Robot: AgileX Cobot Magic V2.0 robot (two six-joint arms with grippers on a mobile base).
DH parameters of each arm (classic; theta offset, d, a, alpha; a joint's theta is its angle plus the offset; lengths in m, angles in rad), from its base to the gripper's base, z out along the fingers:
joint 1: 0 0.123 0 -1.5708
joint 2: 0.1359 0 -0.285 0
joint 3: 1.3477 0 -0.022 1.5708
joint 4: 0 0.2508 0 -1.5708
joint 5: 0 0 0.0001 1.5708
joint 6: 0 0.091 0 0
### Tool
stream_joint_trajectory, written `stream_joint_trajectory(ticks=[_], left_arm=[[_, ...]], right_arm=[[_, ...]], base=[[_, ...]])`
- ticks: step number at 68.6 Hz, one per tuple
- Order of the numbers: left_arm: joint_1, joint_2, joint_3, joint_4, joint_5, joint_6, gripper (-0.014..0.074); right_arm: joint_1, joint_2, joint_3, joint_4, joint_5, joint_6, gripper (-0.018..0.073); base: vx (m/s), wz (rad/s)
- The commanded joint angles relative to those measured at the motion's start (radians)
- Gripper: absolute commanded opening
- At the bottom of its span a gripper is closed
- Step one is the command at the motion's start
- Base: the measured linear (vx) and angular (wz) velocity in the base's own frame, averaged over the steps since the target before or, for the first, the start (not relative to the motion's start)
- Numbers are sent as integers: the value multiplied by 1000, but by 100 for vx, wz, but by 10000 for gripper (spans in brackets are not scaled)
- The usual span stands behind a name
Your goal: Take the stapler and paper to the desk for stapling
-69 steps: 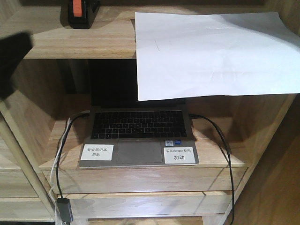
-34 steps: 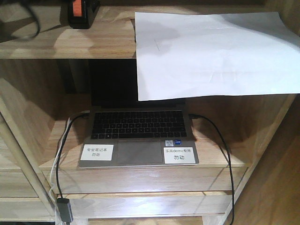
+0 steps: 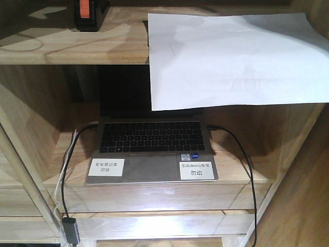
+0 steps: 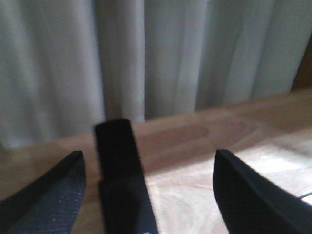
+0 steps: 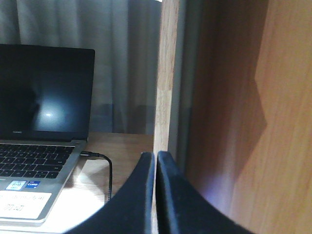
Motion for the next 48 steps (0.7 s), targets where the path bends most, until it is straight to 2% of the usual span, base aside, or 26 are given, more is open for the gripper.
stream_joint_trajectory(ticks=[1, 18, 32, 35, 40, 48], left_arm=[[2, 7, -95, -2, 6, -11, 524], [6, 97, -175, 0, 95, -13, 524], [41, 129, -175, -59, 129, -15, 507], [53, 133, -175, -80, 133, -15, 474], [66, 136, -175, -115, 140, -9, 360], [72, 136, -175, -163, 136, 23, 115]], right_arm=[[-4, -10, 23, -2, -69, -7, -9], [-4, -10, 23, -2, -69, -7, -9], [-4, -10, 23, -2, -69, -7, -9], [-4, -10, 23, -2, -69, -7, -9], [-4, -10, 23, -2, -69, -7, -9], [-4, -10, 23, -2, -69, -7, -9]], base=[[0, 0], [0, 0], [0, 0], [0, 0], [0, 0], [0, 0]])
